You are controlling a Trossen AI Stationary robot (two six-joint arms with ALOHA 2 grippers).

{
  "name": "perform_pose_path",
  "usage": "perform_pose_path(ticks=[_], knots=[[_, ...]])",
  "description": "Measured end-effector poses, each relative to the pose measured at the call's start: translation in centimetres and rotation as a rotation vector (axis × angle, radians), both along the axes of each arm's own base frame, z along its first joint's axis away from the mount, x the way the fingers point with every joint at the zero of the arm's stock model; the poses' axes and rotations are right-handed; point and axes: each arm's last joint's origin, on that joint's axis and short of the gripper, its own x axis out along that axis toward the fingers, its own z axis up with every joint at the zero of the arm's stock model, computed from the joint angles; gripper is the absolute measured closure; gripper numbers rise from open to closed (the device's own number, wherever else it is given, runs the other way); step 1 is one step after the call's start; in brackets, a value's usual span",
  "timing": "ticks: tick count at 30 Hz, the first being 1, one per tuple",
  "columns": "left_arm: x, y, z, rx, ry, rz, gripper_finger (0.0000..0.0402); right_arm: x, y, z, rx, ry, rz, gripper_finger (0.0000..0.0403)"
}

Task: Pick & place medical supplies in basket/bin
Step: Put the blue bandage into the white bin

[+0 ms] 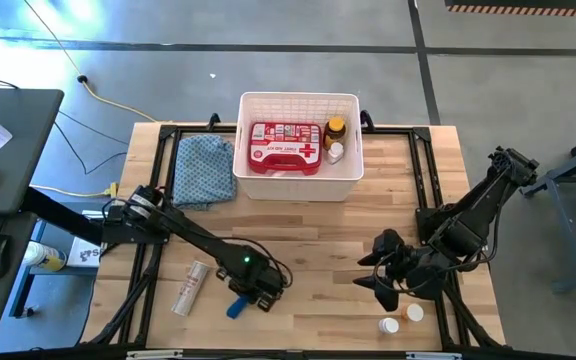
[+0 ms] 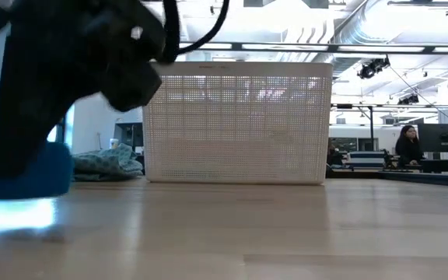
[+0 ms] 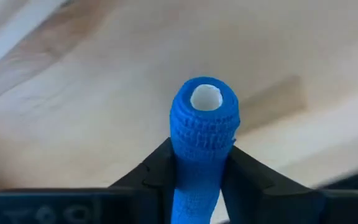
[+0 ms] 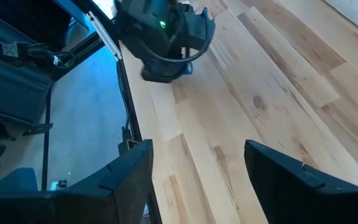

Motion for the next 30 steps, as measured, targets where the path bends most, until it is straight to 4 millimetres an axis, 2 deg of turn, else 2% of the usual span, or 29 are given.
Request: perform_pose_path(ticks=[6, 9, 12, 16, 22, 25, 30], knots=[[1.9, 0.4, 3.4, -0.016, -0.129, -0.154, 0.0298, -0.1, -0.1, -0.2, -0.01, 0.023, 0.003, 0.016], [3.0, 1.3, 6.3, 0.015, -0.197, -0.23, 0.0302, -0.2, -0.1, -0.2, -0.01, 0.028, 0.006, 0.016], [3.8, 2.9, 10.0, 0.092, -0.253, -0.304, 0.0303, -0.3, -0.2, -0.1, 0.0, 0.028, 0.007, 0.016], [4.1, 6.1, 15.7, 0.25, -0.337, -0.401, 0.0304, -0.7, -0.6, 0.2, 0.027, 0.03, -0.016, 0.016], [3.2, 12.1, 23.6, 0.532, -0.492, -0.48, 0.0305, -1.2, -1.7, 1.2, 0.033, -0.018, -0.067, 0.016], [2.5, 15.0, 25.3, 0.618, -0.568, -0.49, 0.0305, -1.2, -2.6, 1.7, 0.027, -0.059, -0.124, 0.016], [0.8, 19.3, 26.7, 0.685, -0.554, -0.5, 0.0305, -0.8, -4.3, 2.4, 0.006, -0.104, -0.209, 0.016]])
